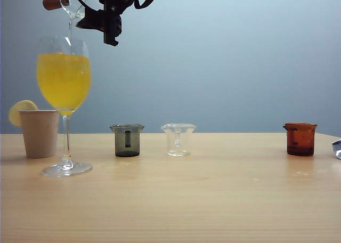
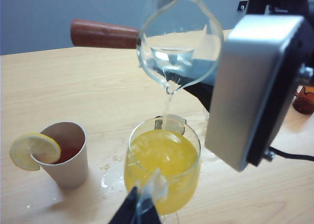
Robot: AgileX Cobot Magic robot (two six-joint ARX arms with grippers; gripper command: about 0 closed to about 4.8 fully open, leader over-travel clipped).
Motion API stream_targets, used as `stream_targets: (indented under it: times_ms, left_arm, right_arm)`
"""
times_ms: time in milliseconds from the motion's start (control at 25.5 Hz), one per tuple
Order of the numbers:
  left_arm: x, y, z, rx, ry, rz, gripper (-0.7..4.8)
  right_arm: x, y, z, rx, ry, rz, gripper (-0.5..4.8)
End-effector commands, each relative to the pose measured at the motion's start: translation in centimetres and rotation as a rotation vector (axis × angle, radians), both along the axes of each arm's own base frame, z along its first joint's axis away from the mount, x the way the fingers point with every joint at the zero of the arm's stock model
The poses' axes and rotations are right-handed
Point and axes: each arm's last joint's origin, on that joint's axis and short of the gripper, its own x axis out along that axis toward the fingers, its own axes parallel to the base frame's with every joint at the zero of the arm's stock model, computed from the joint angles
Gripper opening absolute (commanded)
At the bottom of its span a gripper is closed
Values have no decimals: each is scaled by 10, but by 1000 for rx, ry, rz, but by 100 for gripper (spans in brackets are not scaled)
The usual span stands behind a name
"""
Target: Pick up the third measuring cup from the left, pour the pineapple juice inside into the goblet, and finally put the measuring cup back in its original place.
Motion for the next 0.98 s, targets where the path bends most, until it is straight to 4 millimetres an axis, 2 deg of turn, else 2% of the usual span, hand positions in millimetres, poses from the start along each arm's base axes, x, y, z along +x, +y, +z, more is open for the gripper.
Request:
stream_targets:
  times_ms: [39, 981]
  left_arm:
    - [-1, 0, 3, -11, -13, -2, -4]
    - [-1, 0, 3, -11, -13, -2, -4]
  right_arm:
    - [-1, -1, 10, 20, -63, 0, 115]
    - [-3, 0, 10, -149, -322, 77, 115]
